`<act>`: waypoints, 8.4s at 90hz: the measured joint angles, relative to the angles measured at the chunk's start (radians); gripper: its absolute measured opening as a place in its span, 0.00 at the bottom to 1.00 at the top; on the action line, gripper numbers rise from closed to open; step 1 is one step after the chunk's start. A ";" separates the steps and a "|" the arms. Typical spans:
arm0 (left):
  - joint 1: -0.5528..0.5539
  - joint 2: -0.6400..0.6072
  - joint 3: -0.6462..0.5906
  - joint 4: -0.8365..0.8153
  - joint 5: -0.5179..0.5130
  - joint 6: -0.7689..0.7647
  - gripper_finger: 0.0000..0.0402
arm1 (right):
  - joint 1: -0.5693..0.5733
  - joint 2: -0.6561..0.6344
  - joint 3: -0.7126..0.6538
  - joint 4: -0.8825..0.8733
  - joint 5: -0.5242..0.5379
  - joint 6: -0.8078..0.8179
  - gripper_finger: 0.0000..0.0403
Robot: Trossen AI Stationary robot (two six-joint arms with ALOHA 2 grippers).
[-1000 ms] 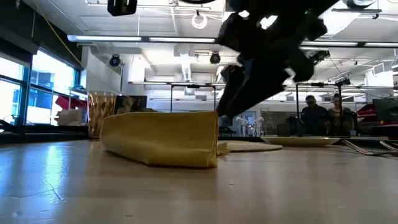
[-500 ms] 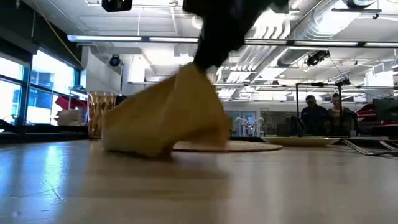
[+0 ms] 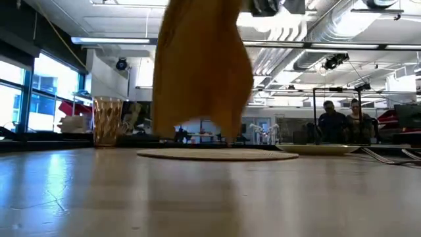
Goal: Set table place
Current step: Fold the yellow table napkin
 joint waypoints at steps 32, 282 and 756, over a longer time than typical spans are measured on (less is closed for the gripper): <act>0.000 0.013 0.000 -0.108 0.008 0.063 0.00 | 0.001 0.002 -0.356 0.375 -0.190 0.165 0.02; -0.001 0.018 -0.001 -0.128 0.014 0.109 0.00 | 0.097 -0.085 0.070 -0.069 0.332 -0.205 0.00; -0.043 0.222 0.229 -0.243 0.507 0.159 0.00 | 0.148 -0.182 0.380 -0.578 -0.047 -0.256 0.00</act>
